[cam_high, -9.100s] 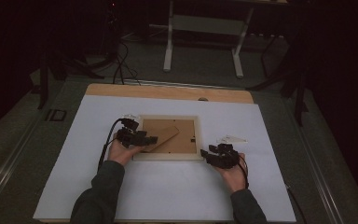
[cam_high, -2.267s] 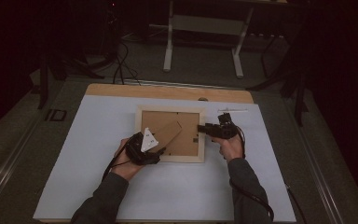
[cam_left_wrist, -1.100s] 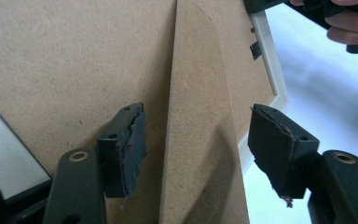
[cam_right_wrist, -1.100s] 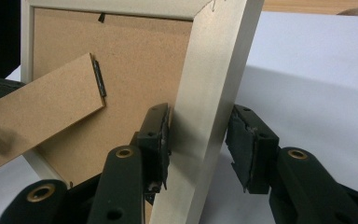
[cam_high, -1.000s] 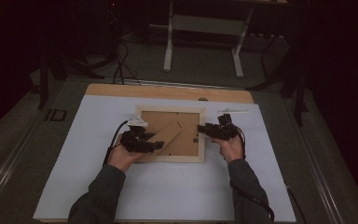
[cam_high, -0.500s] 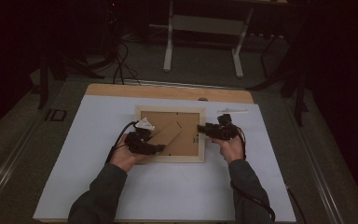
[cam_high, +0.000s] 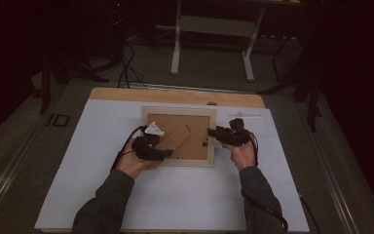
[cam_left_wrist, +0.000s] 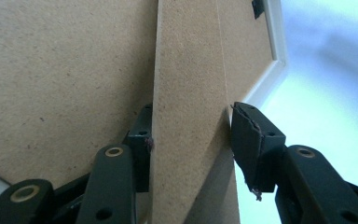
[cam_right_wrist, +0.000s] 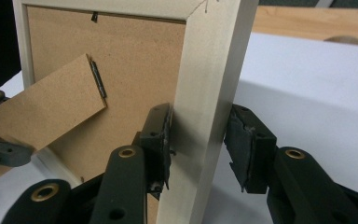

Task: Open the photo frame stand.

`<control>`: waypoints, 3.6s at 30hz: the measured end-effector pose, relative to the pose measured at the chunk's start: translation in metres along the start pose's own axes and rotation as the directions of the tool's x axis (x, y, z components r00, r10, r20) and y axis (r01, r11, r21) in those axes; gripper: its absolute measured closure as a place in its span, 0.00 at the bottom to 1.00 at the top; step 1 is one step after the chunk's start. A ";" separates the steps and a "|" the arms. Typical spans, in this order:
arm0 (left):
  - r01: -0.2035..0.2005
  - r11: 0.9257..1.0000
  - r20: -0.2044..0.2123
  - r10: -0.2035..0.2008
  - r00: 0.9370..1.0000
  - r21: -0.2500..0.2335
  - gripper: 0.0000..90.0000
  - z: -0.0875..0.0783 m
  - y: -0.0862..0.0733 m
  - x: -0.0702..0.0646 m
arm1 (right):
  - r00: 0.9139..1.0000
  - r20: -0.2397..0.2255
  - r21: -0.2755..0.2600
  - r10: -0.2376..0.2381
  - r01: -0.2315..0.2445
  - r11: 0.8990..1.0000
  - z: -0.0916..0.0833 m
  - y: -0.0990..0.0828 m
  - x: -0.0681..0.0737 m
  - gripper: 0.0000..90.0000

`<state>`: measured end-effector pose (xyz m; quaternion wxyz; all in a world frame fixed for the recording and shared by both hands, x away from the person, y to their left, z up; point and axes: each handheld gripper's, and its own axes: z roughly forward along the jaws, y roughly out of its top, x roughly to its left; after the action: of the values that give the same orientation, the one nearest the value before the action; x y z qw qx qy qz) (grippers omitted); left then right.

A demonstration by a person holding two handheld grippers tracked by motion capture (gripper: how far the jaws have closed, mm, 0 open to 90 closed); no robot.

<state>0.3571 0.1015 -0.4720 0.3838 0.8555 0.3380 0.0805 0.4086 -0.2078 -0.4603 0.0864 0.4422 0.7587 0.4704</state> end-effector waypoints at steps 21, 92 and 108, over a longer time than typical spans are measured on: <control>-0.035 0.999 -0.040 0.035 0.999 0.006 0.74 -0.001 0.007 -0.002 | 0.993 0.059 -0.071 -0.100 0.104 0.992 -0.011 0.005 0.015 0.69; 0.022 0.998 -0.143 -0.030 0.989 -0.061 0.78 -0.002 -0.013 0.000 | 0.967 0.011 -0.050 -0.254 0.255 0.966 -0.008 -0.002 0.038 0.65; 0.042 0.997 -0.126 -0.050 0.991 -0.064 0.80 -0.002 -0.020 0.000 | 0.970 0.014 -0.020 -0.244 0.244 0.969 -0.017 -0.023 0.032 0.65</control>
<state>0.3460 0.1123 -0.4847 0.3892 0.8285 0.3788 0.1367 0.3668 -0.1989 -0.4602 0.1526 0.3471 0.8018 0.4619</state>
